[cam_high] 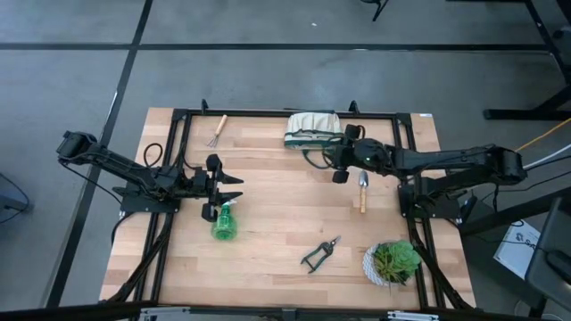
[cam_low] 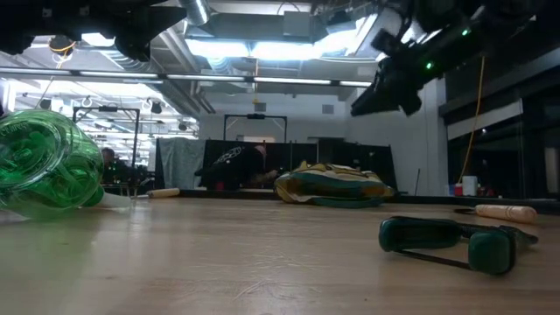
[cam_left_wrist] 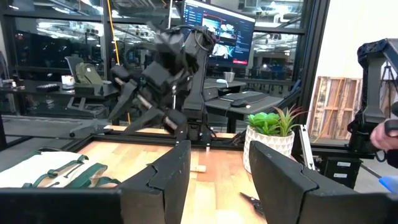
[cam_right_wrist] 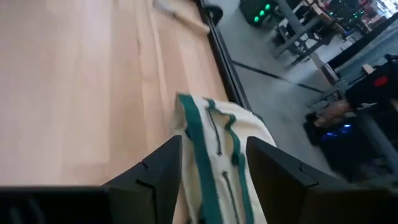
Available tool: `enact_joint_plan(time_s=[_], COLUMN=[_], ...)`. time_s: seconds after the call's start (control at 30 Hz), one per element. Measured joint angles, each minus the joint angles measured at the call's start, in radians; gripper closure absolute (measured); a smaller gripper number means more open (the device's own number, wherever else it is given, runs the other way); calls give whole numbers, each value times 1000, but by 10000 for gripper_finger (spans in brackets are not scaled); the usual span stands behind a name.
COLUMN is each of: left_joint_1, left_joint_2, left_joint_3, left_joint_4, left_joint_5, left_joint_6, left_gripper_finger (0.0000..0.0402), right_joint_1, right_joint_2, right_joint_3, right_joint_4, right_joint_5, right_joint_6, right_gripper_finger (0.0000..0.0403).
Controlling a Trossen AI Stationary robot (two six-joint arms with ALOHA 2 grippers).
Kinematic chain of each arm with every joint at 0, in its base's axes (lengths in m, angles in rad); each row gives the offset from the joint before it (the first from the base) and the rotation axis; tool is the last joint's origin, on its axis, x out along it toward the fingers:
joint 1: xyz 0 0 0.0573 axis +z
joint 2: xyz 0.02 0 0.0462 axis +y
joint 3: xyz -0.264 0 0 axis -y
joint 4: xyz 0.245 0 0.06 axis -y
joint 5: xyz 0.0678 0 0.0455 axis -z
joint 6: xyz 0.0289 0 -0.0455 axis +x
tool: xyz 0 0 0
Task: Pick & Place Garden tools in Gardening bag
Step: Adjust the green gardening bag
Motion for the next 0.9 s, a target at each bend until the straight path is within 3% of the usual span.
enact_joint_plan(time_s=[0.5,0.9], left_joint_1=[0,0], left_joint_2=[0,0], left_joint_3=[0,0], left_joint_4=[0,0], left_joint_5=[0,0], left_joint_6=[0,0], left_gripper_finger=[240,240], right_joint_1=[-173,-266], right_joint_2=[271,389], right_joint_3=[1,1], right_joint_4=[238,323], right_joint_5=[-8,-8], right_joint_6=[-113,-188], right_gripper_finger=[222,222])
